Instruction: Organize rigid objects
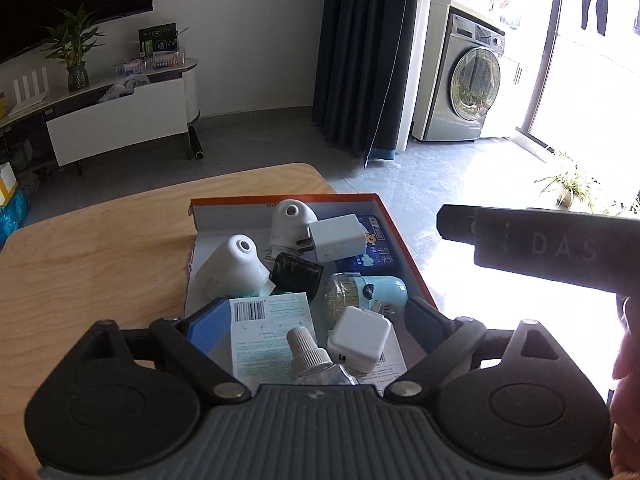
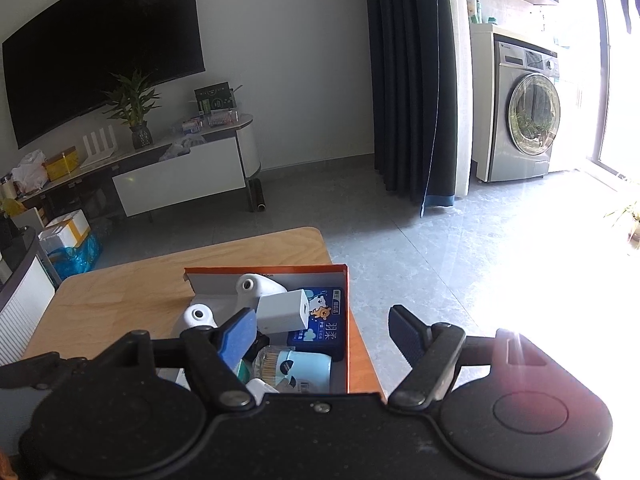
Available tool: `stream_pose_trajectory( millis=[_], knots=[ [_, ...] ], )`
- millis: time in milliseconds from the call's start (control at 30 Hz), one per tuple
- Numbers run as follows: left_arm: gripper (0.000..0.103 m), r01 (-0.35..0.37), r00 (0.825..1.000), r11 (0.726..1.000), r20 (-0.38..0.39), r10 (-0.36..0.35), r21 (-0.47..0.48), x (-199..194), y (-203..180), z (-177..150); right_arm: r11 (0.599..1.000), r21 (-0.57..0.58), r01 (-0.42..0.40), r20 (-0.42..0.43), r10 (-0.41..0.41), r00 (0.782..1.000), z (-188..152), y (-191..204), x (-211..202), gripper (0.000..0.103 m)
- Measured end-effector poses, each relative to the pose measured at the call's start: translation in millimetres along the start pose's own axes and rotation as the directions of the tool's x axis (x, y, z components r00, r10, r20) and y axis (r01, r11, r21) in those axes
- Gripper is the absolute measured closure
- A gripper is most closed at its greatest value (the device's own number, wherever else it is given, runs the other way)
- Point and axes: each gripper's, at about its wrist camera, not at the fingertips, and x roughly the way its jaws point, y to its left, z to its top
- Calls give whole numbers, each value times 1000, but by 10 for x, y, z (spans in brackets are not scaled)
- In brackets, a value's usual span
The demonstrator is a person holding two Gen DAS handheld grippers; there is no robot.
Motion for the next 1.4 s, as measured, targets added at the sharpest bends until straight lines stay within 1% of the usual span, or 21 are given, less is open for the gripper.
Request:
stream_pose_trajectory(
  millis=[100,233,333,467,567,700,1400],
  knots=[
    [0,-32,999,999,6,32,-5,-130,20,-38,1000,-3,4,-1,-4,1000,-79,-11,-113,16],
    [0,-76,997,997,-6,76,-24,-242,89,-134,1000,18,6,-1,-6,1000,-212,-57,-250,15],
    [0,-98,994,994,-42,96,-49,-247,166,-230,1000,10,1,-31,-1,1000,-380,-53,-301,15],
    [0,-128,991,989,-58,124,-73,-279,245,-321,1000,5,-1,-66,2,998,-599,-18,-343,15],
    [0,-134,990,989,-56,130,-68,-321,247,-359,1000,-6,-16,-86,15,996,-690,22,-363,15],
    [0,-147,988,988,-63,144,-42,-329,222,-408,1000,-15,-10,-93,9,996,-737,51,-389,15],
    [0,-151,986,987,-84,146,-62,-302,303,-535,999,-29,-28,-135,24,991,-857,119,-324,15]
  ],
)
